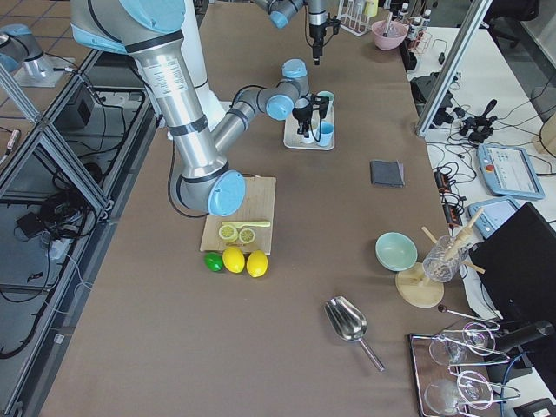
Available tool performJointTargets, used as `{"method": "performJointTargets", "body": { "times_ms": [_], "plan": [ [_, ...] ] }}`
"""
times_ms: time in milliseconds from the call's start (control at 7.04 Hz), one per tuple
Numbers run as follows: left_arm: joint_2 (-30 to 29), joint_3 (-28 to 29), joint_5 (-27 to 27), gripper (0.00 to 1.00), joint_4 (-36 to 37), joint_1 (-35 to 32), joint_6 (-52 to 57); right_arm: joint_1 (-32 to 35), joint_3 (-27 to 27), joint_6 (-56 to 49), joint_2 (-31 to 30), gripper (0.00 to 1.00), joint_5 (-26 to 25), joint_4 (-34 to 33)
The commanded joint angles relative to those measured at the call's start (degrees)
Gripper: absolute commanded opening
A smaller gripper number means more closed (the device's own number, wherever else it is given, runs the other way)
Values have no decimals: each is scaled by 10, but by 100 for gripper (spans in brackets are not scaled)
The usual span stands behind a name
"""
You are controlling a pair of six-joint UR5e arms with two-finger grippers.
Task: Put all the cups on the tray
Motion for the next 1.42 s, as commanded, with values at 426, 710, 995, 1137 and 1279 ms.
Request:
{"method": "performJointTargets", "body": {
  "times_ms": [426, 710, 995, 1137, 1279],
  "plan": [
    [-4, 2, 0, 98, 0, -1, 3, -15, -1, 35, 35, 100, -20, -3],
    [-3, 0, 0, 98, 1, -9, 4, 54, 45, -57, 29, 100, 37, -87],
    [41, -18, -5, 98, 6, -55, 61, 135, 67, -198, -24, 100, 77, -99],
    [73, -21, -15, 98, 8, -108, 137, 211, 69, -290, -64, 100, 131, -99],
    [96, -21, -61, 98, 22, -162, 200, 289, 69, -367, -110, 100, 178, -93]
  ]
}}
